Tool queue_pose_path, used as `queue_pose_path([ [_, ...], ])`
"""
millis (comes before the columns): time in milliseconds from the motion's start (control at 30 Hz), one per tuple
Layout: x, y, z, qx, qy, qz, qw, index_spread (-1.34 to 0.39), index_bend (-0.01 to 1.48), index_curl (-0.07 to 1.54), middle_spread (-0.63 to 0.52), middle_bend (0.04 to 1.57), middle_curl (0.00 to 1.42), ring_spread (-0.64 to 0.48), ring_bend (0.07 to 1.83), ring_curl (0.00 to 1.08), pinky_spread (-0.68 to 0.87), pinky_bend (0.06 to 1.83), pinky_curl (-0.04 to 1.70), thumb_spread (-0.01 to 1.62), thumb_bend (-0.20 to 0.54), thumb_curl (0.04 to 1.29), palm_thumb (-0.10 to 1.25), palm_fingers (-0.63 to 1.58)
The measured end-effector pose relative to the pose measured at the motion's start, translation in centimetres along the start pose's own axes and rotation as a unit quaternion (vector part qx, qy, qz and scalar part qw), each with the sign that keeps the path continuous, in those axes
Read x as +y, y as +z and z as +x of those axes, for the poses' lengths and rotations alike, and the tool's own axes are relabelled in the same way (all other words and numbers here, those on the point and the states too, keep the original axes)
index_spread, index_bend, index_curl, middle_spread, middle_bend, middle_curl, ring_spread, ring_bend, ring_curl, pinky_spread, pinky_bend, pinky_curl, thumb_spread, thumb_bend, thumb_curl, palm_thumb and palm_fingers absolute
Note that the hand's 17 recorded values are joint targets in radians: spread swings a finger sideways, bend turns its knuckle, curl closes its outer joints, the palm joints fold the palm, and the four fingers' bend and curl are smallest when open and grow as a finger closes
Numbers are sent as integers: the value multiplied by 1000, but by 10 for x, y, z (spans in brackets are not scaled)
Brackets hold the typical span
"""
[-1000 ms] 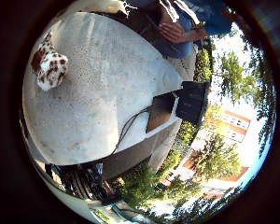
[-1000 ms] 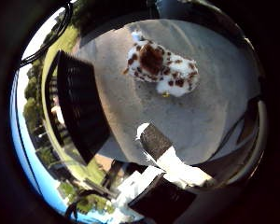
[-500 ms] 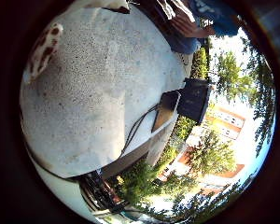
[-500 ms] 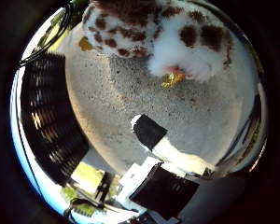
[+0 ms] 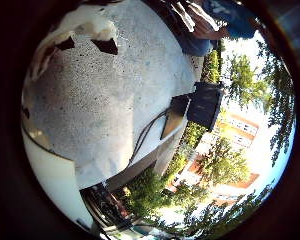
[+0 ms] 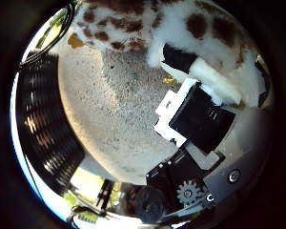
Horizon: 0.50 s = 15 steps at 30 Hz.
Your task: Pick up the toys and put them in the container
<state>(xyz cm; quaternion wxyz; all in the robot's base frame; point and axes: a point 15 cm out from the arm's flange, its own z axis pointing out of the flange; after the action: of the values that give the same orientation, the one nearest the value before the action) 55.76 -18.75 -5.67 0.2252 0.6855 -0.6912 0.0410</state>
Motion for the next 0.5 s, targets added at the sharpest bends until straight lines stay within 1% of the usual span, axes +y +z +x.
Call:
queue_pose_path([
  [67,1,0,2,-3,-11,-1,1000,-457,401,369,-105,1031,732,33,1263,629,328,1279,578,1064,80,463,898,1221],
  [133,5,-11,13,-3,-16,-4,1000,-502,450,398,-112,1078,763,16,1301,648,305,1324,608,1059,85,493,938,1177],
  [200,12,-25,26,-3,-15,-12,1000,-559,500,437,-120,1124,795,-2,1345,667,278,1370,640,1056,71,526,953,1129],
  [300,17,-58,38,-18,-16,-6,1000,-634,556,500,-128,1175,835,-21,1387,686,246,1411,678,1063,58,570,975,1076],
  [433,30,-95,25,-55,-47,-10,997,-707,582,578,-134,1204,868,-33,1425,701,220,1446,714,1074,39,615,988,1024],
  [500,51,-114,18,-85,-65,-28,994,-748,571,623,-137,1225,886,-38,1452,710,210,1465,733,1085,27,636,991,987],
])
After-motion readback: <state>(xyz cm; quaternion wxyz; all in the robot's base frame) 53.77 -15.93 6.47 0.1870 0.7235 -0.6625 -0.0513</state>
